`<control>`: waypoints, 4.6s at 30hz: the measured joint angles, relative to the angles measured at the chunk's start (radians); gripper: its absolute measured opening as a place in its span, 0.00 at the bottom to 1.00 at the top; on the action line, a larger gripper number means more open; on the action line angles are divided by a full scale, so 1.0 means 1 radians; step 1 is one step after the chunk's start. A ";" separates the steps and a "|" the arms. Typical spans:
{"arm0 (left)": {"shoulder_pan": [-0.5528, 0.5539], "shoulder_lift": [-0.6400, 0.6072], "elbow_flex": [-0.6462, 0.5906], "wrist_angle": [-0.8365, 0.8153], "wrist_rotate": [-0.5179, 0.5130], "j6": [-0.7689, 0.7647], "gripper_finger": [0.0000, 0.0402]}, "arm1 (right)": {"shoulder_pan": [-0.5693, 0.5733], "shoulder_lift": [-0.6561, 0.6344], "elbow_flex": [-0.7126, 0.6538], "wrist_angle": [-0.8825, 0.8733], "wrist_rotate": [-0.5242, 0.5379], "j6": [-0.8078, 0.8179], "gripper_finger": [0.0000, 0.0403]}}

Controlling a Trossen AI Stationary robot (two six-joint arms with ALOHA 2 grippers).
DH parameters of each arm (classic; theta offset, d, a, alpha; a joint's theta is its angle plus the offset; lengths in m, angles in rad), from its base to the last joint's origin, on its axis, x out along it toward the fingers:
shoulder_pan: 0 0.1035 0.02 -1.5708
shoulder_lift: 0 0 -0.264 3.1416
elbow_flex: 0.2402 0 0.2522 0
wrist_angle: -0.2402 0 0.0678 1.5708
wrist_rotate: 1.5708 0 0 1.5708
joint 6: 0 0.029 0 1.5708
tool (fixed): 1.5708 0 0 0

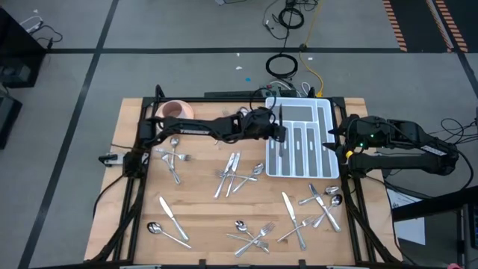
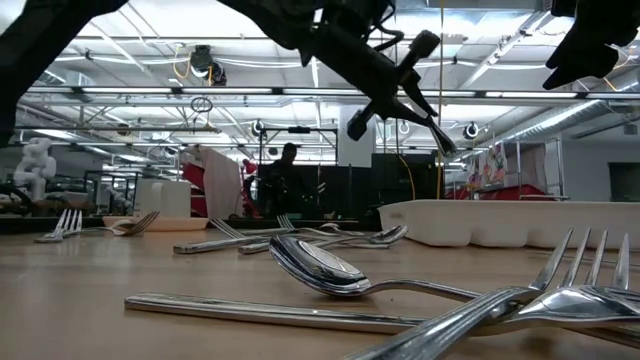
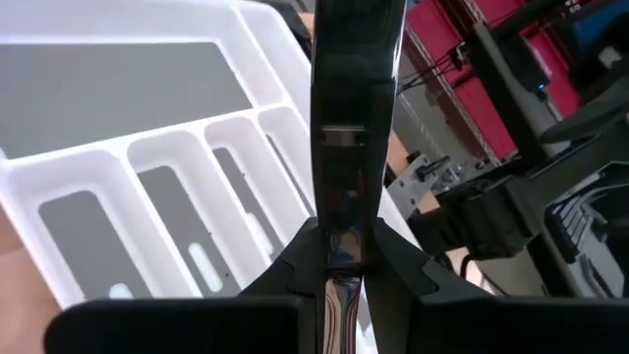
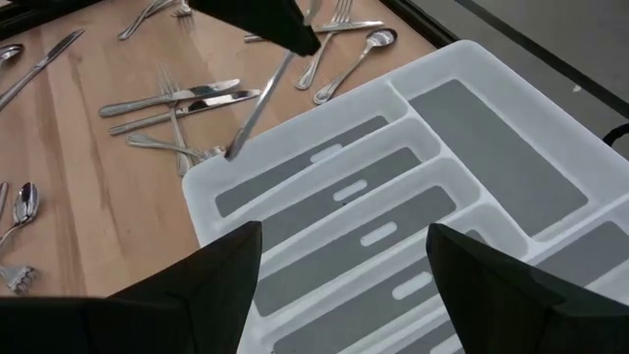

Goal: Sort silverware
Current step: Put the silver knife into the white cutlery tray, then put the silver spoon into the white cutlery tray

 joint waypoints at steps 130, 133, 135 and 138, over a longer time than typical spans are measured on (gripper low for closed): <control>-0.546 -0.796 0.048 -1.204 -0.429 0.431 0.33 | 0.609 0.859 -0.192 0.284 -0.185 0.167 0.70; -0.546 -0.796 0.048 -1.202 -0.461 0.431 0.33 | 0.609 0.831 -0.167 0.270 -0.162 0.184 0.70; -0.546 -0.796 0.048 -1.201 -0.476 0.431 0.33 | 0.609 0.810 -0.148 0.263 -0.160 0.193 0.70; -0.546 -0.796 0.048 -1.201 -0.479 0.430 0.33 | 0.609 0.785 -0.132 0.268 -0.159 0.206 0.68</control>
